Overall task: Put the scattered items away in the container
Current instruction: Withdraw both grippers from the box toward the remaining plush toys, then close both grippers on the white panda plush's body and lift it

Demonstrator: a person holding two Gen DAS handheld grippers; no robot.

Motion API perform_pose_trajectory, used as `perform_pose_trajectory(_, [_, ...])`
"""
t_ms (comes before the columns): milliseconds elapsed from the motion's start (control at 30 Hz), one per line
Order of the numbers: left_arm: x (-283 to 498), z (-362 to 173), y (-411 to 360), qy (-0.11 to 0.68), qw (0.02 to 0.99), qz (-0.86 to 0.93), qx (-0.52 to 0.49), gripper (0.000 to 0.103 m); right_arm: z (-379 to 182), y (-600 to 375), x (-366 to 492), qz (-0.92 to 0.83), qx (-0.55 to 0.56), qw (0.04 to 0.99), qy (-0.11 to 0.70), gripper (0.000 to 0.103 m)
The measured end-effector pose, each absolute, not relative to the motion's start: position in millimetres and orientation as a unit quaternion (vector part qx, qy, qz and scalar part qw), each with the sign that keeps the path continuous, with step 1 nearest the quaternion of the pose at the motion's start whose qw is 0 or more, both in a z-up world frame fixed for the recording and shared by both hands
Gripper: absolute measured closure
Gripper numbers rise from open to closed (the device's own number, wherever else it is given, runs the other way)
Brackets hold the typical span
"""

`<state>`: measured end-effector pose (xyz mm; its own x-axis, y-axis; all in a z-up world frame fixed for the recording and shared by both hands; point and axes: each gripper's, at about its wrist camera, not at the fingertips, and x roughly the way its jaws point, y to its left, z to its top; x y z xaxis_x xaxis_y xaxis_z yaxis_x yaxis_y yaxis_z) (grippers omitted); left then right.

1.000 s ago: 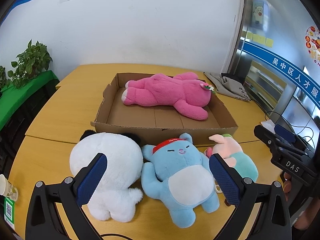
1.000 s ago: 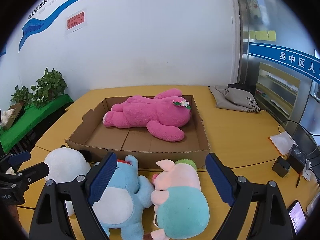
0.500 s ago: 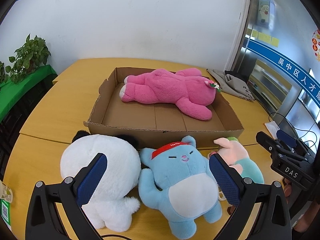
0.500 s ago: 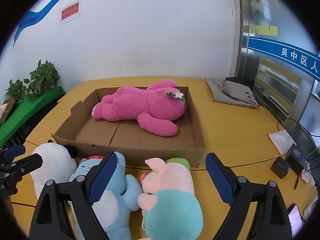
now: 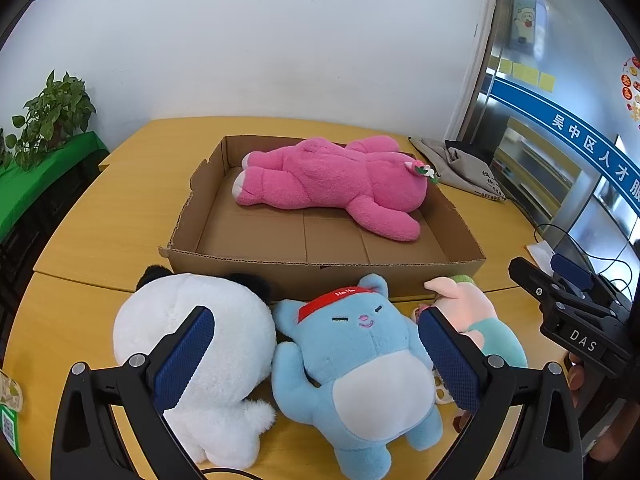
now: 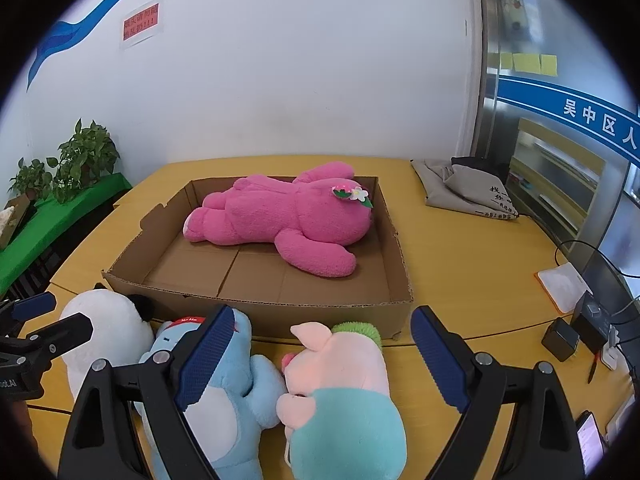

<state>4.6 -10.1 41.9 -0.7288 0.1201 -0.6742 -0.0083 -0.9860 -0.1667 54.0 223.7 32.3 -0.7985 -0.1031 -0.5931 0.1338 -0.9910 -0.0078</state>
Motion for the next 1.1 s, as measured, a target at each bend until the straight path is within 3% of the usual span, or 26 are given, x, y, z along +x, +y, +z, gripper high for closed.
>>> perform_pose_trajectory(1100, [12,32,-43,-0.094,0.027,0.918,-0.385,0.0,19,207,51,-0.942,0.329,0.067,0.03,0.013])
